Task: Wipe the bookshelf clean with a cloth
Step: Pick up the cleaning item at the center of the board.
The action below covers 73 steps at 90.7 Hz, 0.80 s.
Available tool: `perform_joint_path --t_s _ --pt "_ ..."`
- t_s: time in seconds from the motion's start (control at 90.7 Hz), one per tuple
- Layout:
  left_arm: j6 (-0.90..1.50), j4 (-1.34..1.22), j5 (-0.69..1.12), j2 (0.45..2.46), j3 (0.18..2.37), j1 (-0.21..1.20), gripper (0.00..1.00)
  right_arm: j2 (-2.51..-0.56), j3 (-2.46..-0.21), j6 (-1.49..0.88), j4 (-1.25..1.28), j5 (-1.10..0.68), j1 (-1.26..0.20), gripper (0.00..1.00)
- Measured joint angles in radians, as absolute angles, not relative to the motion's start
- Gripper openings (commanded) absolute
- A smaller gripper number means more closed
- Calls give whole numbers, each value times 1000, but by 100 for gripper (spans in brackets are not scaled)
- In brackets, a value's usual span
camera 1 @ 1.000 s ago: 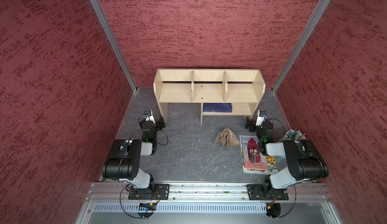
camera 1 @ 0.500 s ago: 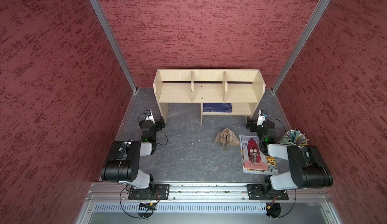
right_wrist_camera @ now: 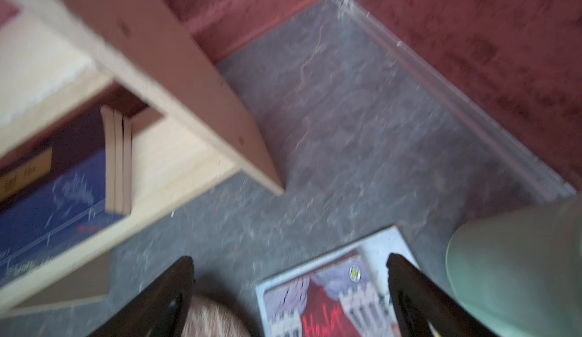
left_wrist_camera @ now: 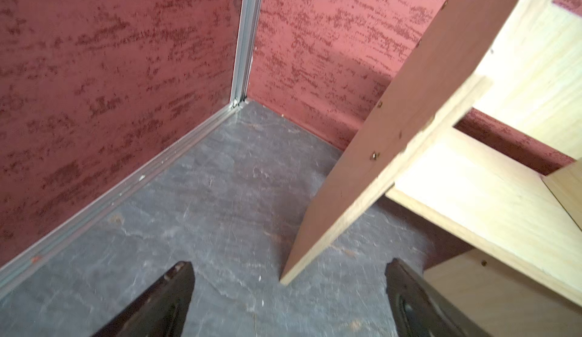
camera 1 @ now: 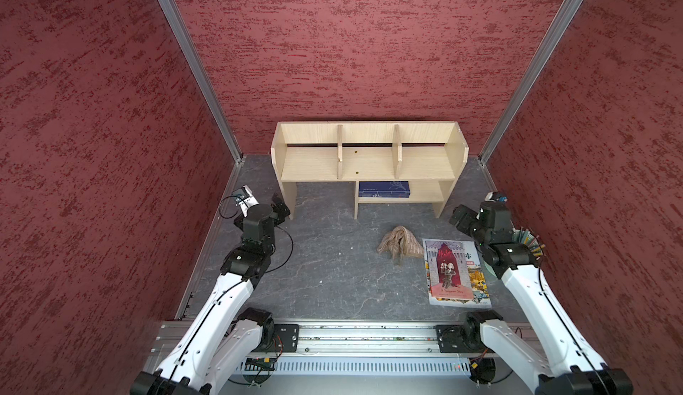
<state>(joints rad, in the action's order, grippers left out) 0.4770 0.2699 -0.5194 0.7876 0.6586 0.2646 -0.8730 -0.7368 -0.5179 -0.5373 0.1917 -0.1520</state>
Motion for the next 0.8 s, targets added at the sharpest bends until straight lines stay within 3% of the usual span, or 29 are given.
perform_joint_path --t_s 0.264,0.584,0.749,0.804 --pt "486 473 -495 784 817 405 91 -1022 -737 -717 -588 198 -606 96" --pt "398 480 -389 816 970 409 92 -1320 -745 -812 -403 191 -720 86" --pt "389 498 -336 839 970 398 93 -1420 -759 -819 -350 192 -727 45" --pt "390 511 -322 851 972 383 94 -1443 -759 -815 -339 197 -728 21"
